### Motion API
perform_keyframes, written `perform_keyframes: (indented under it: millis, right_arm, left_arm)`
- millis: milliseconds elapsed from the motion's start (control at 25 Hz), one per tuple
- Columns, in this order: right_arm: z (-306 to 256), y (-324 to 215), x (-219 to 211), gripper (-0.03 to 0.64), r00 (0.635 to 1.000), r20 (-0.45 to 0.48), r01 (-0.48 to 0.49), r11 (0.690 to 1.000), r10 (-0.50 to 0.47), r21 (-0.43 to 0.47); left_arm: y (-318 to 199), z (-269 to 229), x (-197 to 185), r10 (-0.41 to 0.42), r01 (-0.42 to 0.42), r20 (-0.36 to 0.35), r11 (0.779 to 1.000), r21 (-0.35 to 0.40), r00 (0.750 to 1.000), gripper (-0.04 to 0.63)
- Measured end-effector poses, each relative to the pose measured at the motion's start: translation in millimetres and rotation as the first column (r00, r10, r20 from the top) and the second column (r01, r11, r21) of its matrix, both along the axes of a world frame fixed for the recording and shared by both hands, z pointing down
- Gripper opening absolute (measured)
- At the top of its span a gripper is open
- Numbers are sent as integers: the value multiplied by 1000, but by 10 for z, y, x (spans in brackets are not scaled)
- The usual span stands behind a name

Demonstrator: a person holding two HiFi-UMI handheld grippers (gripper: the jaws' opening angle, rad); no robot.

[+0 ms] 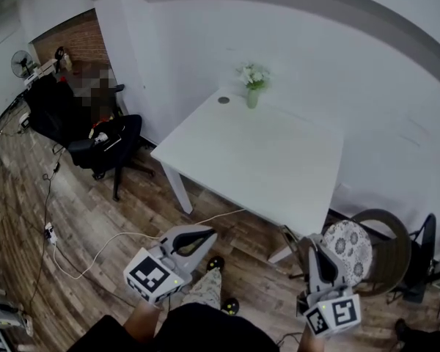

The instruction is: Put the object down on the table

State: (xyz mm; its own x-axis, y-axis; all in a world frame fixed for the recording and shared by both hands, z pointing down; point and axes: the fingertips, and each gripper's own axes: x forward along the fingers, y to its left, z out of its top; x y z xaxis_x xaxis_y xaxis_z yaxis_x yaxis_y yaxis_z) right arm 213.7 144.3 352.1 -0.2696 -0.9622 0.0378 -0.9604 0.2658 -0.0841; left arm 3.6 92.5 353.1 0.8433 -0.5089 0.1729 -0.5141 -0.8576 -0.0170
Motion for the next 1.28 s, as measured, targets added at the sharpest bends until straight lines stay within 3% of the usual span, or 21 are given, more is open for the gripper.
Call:
perform_keyframes:
  millis: [160,320,560,840,1280]
  right_arm:
    - [-82,-187,26,18,1000,-14,-7,1000,8,14]
    - [-142,-432,12,18,999,-38,-9,1000,10,21]
    - [-174,-851,-90,18,998,-64,-3,1000,3,15]
    - [-319,-1563,-111,18,996,-86,-19,1000,21,25]
    - [-27,-2592,-293,18,996,-86,-22,999,19,-42]
  left_arm:
    - [-184,-65,18,9,-10,-49,1000,-5,999,0]
    - [-471,-58,-19,-1,1,-20,1000,17,1000,0]
    - [-906,-83,-61,17,-15,-41,999,29,999,0]
    - [-1671,-77,-35,24,-24,-42,1000,2,999,0]
    - [-2720,213,-236,6,-8,-29,999,-46,1000,0]
